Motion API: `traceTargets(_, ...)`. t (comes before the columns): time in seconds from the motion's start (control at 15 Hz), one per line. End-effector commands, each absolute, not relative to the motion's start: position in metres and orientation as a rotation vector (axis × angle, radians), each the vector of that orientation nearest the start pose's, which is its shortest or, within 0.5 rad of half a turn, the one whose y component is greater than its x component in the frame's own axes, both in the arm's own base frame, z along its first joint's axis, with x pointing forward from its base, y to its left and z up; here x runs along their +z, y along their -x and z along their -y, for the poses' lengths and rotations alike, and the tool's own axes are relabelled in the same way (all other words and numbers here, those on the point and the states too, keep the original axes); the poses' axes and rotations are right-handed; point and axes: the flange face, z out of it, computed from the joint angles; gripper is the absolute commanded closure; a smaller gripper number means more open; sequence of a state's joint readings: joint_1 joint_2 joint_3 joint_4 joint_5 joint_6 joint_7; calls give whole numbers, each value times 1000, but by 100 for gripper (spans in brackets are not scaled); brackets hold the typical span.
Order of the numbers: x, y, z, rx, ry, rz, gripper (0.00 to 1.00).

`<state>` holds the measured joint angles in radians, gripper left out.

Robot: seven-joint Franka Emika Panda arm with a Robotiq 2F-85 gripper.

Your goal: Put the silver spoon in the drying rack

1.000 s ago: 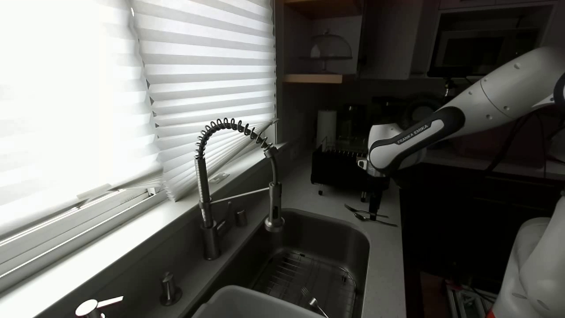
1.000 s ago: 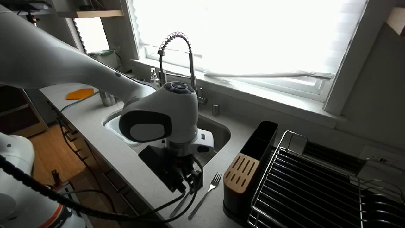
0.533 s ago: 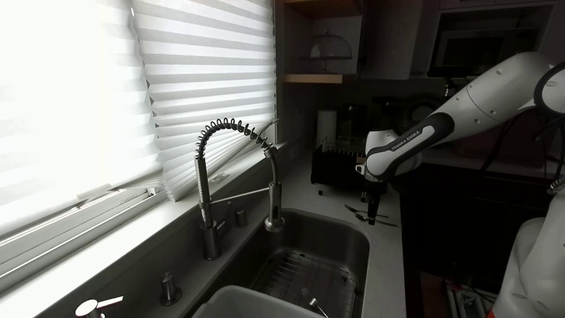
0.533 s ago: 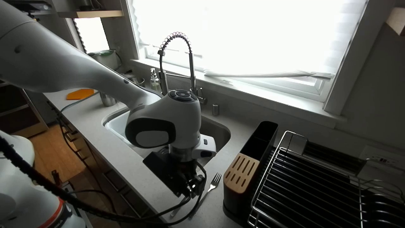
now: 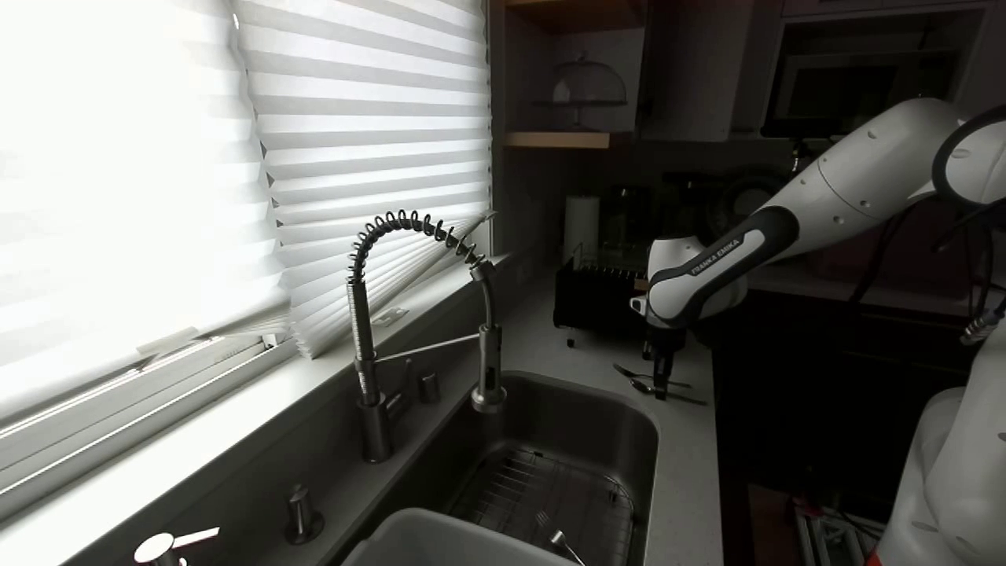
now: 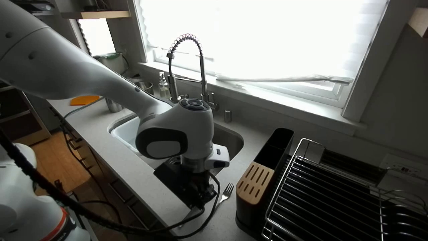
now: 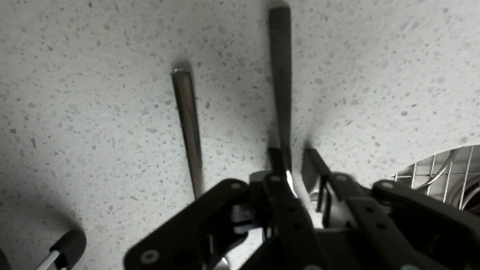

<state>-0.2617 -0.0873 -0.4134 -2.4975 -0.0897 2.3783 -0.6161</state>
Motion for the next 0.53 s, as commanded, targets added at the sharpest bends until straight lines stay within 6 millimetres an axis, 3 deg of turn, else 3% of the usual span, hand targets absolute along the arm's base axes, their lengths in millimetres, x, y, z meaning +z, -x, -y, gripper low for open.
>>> traceTargets(0.0,306,-358,289,57,3140,27,100)
traceTargets(0.27,308,-360,289,60,3143,26,98)
traceTargets(0.47,322,-362,287,45,3152,17,98)
